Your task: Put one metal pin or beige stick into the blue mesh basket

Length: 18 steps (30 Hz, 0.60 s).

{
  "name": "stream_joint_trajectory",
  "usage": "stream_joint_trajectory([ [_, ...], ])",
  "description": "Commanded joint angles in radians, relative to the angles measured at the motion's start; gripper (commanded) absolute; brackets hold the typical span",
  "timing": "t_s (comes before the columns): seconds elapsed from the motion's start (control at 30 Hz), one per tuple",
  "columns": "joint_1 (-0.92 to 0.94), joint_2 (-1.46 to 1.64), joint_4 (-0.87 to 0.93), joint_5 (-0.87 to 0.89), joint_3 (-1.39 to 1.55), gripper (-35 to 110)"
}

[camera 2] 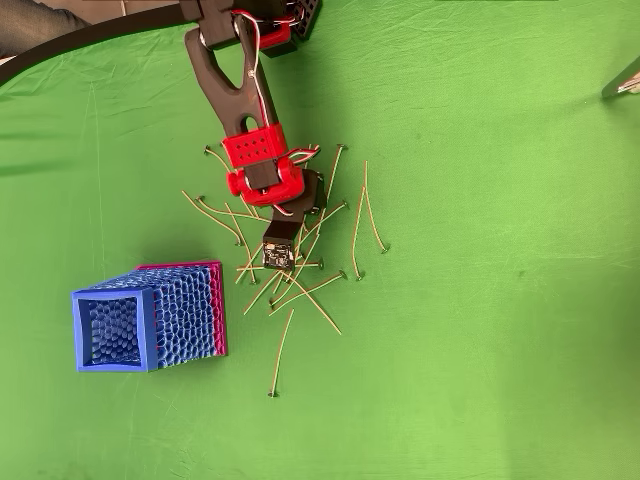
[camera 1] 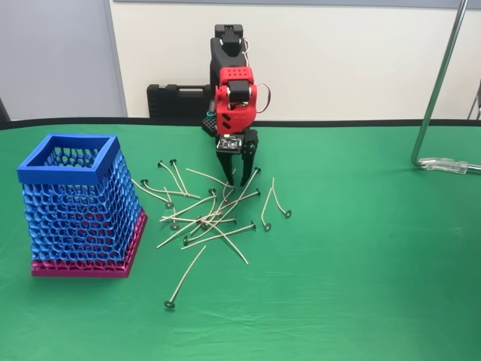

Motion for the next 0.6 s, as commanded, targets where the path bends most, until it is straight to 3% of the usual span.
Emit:
stream_joint_trajectory([
  [0.0,-0.003,0.057,0.005,0.005,0.006,15],
  [0.57,0.006,0.043,-0.009,-0.017,0.035,14],
])
